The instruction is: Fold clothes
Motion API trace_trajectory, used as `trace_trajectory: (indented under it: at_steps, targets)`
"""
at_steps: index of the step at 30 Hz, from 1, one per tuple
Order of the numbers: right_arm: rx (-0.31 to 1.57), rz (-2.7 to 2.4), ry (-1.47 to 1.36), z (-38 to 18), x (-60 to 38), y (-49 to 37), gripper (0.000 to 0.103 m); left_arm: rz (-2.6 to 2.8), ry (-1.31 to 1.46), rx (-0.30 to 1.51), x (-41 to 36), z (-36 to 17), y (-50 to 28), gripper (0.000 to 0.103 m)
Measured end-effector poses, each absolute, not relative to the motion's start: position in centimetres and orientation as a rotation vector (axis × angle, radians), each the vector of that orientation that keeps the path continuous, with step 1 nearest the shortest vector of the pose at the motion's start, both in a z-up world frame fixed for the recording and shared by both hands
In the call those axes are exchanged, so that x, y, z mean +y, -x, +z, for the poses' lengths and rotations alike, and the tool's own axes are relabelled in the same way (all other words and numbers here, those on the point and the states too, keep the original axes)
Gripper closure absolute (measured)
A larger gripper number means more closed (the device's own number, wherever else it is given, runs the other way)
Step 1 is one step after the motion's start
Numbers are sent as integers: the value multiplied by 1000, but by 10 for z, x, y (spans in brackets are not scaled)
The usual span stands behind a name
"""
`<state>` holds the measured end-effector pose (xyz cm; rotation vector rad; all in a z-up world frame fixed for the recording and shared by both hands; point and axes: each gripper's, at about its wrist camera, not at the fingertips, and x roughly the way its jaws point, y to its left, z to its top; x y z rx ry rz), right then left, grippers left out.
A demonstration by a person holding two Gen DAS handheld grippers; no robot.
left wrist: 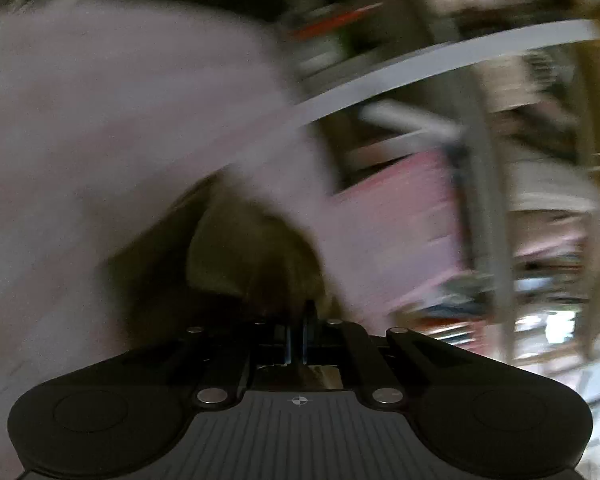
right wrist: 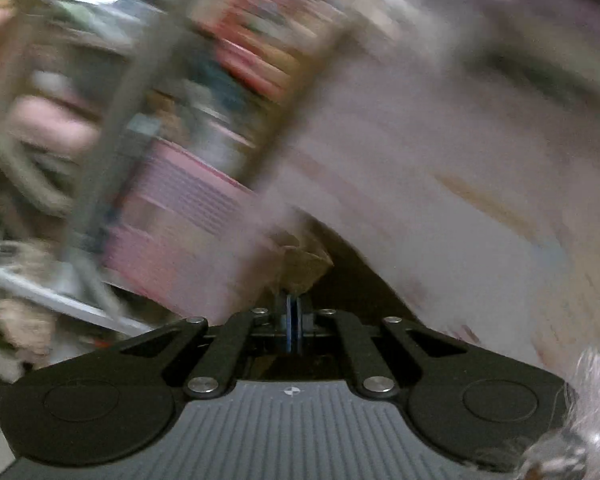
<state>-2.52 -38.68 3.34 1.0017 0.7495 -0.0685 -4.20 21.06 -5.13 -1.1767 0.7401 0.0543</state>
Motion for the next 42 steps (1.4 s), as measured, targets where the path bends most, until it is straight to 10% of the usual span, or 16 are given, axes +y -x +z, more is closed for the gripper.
trace_trajectory:
  at_steps: [6,16,27,42]
  targets:
    - [868,-172,-1019,-14,-382,39,100,49,1172,739,211,-55,40,100]
    - [522,26,-838,103,-368,22,100,-150,1123,565,214,1,27,100]
    - [870,-183,-933,-12,-372,50,100,-9,1200,731,218,-54,43,100]
    - [652,-20,-815,70,-367,29,100,-77,1156,675,227,-23,41,100]
